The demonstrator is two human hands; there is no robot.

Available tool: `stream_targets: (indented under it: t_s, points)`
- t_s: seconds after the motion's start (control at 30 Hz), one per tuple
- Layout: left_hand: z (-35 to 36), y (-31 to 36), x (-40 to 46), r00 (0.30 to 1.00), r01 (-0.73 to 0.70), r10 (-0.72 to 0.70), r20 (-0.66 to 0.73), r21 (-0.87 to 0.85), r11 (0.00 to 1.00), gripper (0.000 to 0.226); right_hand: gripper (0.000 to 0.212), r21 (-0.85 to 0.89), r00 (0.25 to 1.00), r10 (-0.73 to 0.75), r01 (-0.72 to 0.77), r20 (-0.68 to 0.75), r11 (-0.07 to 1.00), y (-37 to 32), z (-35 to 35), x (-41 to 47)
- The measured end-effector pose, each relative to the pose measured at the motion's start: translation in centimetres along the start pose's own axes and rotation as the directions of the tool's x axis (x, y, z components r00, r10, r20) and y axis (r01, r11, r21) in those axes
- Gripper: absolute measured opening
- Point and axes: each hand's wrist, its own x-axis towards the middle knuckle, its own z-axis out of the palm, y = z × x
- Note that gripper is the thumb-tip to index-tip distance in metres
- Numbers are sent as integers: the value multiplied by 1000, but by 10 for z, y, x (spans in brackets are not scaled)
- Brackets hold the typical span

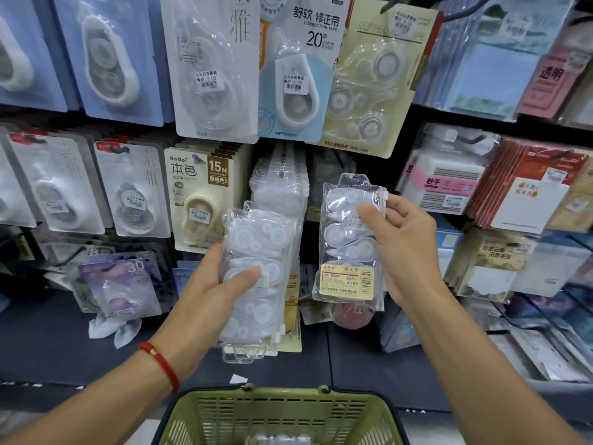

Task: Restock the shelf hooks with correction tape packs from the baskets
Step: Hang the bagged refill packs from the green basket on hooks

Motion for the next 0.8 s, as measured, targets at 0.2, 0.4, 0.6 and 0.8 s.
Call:
stream_targets:
  t_s: [0.2, 0.4, 0.6, 0.8]
  points:
    - [0, -3, 0, 999, 55, -55, 1, -21, 998, 50, 41, -519, 981, -196, 174, 12, 837, 11, 1, -4]
    - [-2, 1, 2, 973, 226, -222, 64, -70, 972, 45, 83, -436, 465, -446, 883, 765, 173, 35, -3, -36]
    - [-11, 15, -4, 794, 529, -380, 475, -231, 816, 38, 56, -339, 458, -344, 872, 819, 353, 48, -7, -46]
    - [-18, 8, 1, 877, 376, -386, 284, 94, 922, 72, 40, -262, 814, 63, 111, 577, 959, 44, -24, -46]
